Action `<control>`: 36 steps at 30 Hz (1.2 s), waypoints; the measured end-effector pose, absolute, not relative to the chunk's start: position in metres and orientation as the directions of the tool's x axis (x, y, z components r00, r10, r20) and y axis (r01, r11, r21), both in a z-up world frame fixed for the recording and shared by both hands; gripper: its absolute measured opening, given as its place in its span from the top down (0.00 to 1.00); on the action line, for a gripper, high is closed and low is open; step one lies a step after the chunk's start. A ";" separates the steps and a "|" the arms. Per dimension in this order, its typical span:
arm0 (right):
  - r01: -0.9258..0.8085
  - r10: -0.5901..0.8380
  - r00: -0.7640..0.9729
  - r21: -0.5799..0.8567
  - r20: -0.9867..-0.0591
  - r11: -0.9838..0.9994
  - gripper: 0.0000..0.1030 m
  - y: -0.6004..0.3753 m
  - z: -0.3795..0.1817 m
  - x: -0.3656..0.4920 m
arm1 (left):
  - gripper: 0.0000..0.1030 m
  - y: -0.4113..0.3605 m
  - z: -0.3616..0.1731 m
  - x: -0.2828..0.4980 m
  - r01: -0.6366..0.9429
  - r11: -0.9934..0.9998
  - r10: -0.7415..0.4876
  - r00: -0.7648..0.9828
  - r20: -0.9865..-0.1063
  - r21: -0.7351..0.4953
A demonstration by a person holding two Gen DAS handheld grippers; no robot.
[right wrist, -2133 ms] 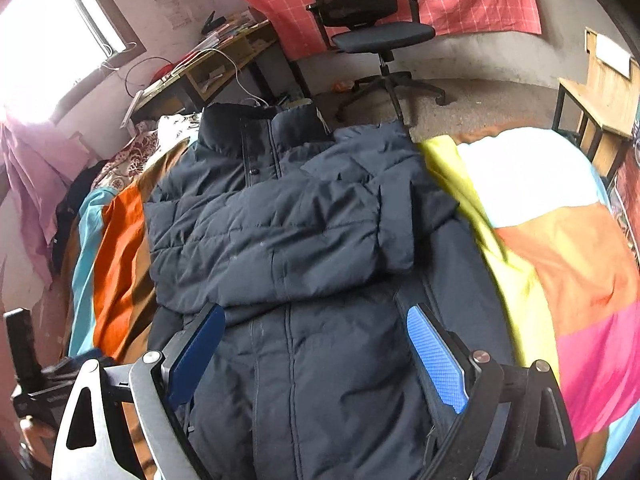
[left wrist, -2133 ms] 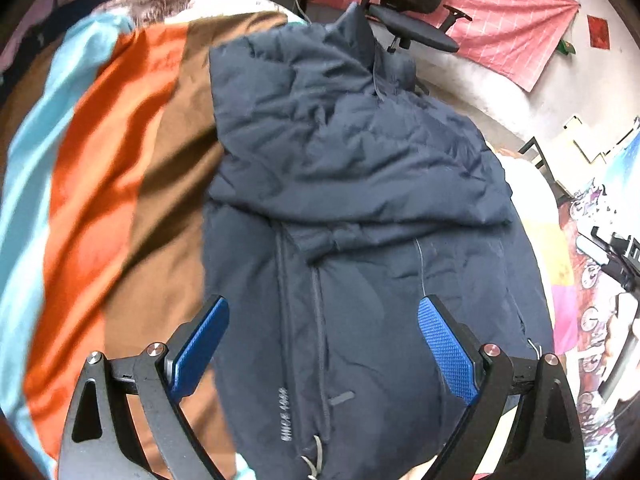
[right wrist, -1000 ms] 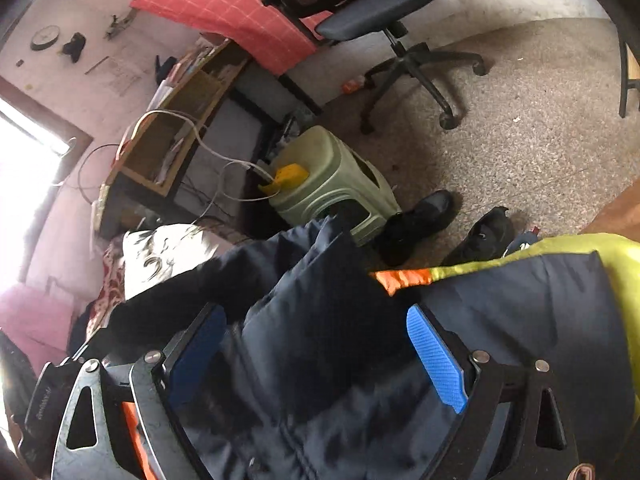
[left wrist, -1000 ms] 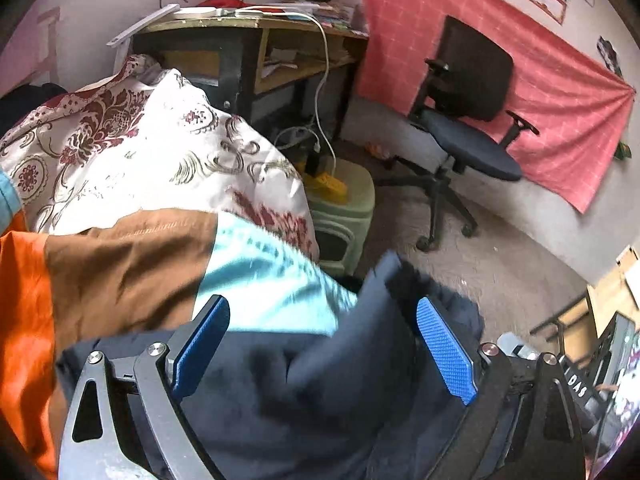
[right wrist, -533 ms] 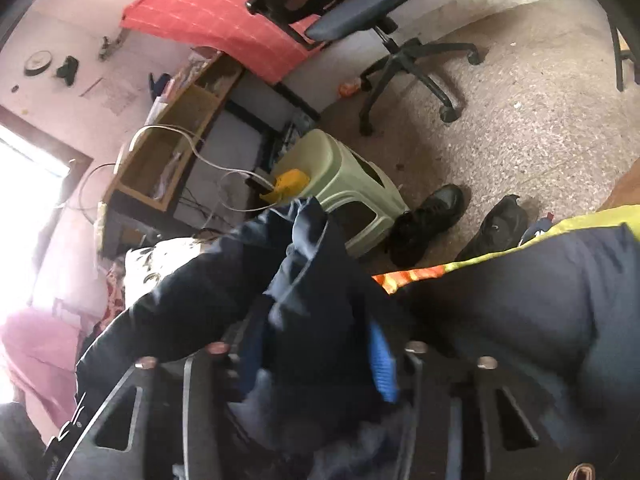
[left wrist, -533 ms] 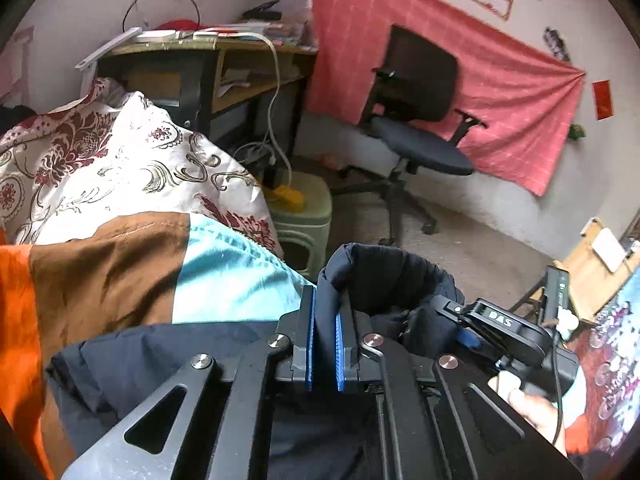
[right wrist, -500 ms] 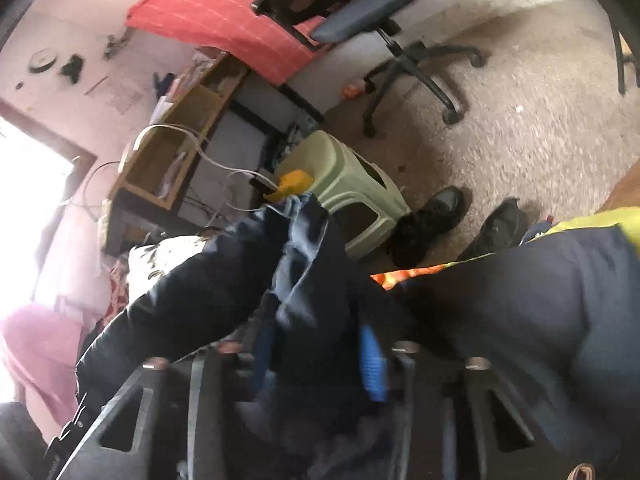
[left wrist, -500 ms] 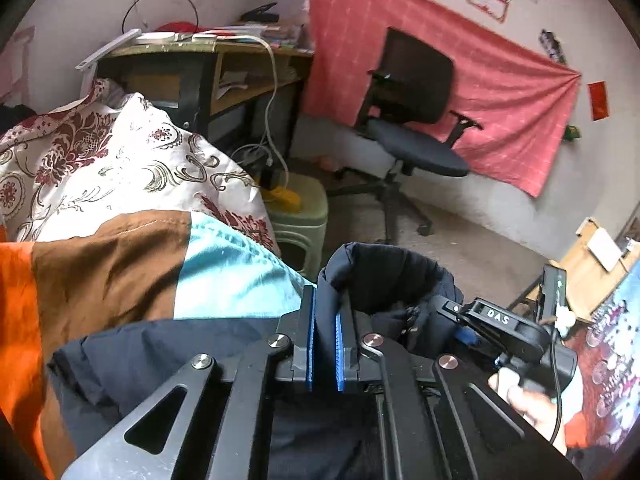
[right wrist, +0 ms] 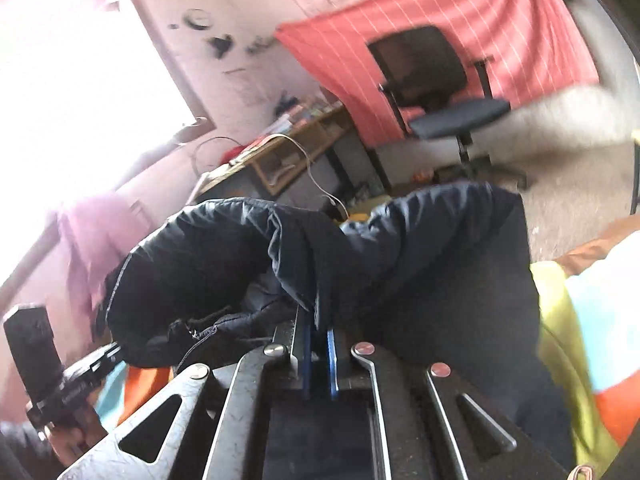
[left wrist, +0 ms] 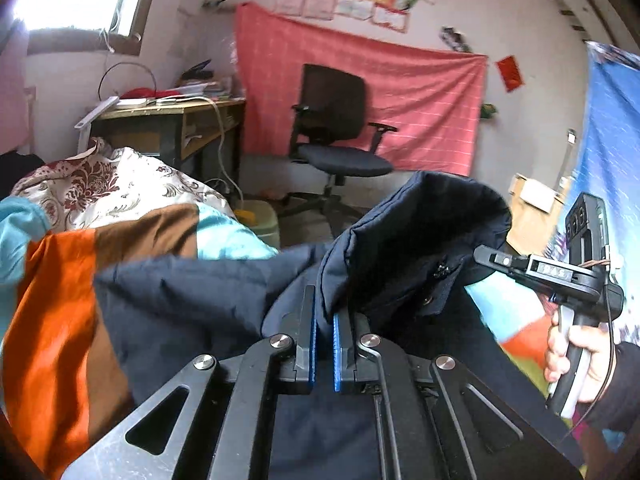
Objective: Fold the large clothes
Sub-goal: 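Lift the hem with both grippers and fold it toward the collar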
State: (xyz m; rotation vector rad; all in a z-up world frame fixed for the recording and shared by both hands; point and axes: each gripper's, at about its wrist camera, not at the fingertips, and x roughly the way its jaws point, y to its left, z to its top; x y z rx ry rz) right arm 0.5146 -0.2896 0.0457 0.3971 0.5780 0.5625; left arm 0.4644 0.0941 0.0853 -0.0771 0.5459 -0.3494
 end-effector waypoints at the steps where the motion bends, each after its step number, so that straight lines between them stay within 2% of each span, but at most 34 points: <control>1: -0.390 0.591 0.705 0.481 -0.392 0.785 0.94 -0.290 0.045 0.500 | 0.96 0.093 0.081 0.442 0.321 0.932 -0.361 0.796 -0.487 -0.166; 5: -0.403 0.565 0.738 0.430 -0.369 0.808 0.95 -0.290 0.033 0.425 | 0.97 0.096 0.063 0.387 0.355 0.917 -0.399 0.788 -0.468 -0.184; 8: -0.385 0.543 0.737 0.410 -0.402 0.827 0.95 -0.287 0.018 0.389 | 0.97 0.095 0.045 0.358 0.333 0.917 -0.399 0.789 -0.468 -0.219; 11: -0.356 0.498 0.726 0.361 -0.474 0.862 0.95 -0.277 -0.007 0.371 | 0.97 0.092 0.022 0.348 0.298 0.922 -0.385 0.777 -0.498 -0.247; 18: -0.238 0.452 0.621 0.395 -0.641 0.887 0.95 -0.269 -0.077 0.410 | 0.97 0.079 -0.028 0.371 0.213 0.938 -0.337 0.750 -0.570 -0.274; 25: -0.245 0.433 0.617 0.362 -0.657 0.899 0.95 -0.252 -0.095 0.443 | 0.97 0.067 -0.055 0.413 0.146 0.945 -0.304 0.725 -0.619 -0.293; 29: -0.252 0.485 0.607 0.427 -0.629 0.869 0.94 -0.261 -0.094 0.441 | 0.96 0.061 -0.052 0.425 0.136 0.944 -0.305 0.710 -0.634 -0.301; 31: -0.263 0.521 0.599 0.465 -0.608 0.845 0.91 -0.273 -0.087 0.435 | 0.95 0.063 -0.045 0.423 0.138 0.943 -0.309 0.708 -0.636 -0.303; 32: -0.272 0.518 0.597 0.454 -0.613 0.849 0.88 -0.276 -0.083 0.430 | 0.91 0.064 -0.042 0.417 0.142 0.945 -0.304 0.708 -0.637 -0.293; 34: -0.290 0.505 0.603 0.421 -0.618 0.860 0.76 -0.283 -0.076 0.416 | 0.85 0.064 -0.035 0.406 0.163 0.954 -0.291 0.709 -0.642 -0.252; 35: -0.299 0.502 0.608 0.408 -0.615 0.863 0.62 -0.288 -0.072 0.408 | 0.80 0.063 -0.031 0.400 0.176 0.958 -0.283 0.707 -0.648 -0.226; 36: -0.300 0.489 0.624 0.390 -0.610 0.870 0.52 -0.294 -0.065 0.400 | 0.80 0.065 -0.030 0.392 0.189 0.958 -0.285 0.706 -0.649 -0.216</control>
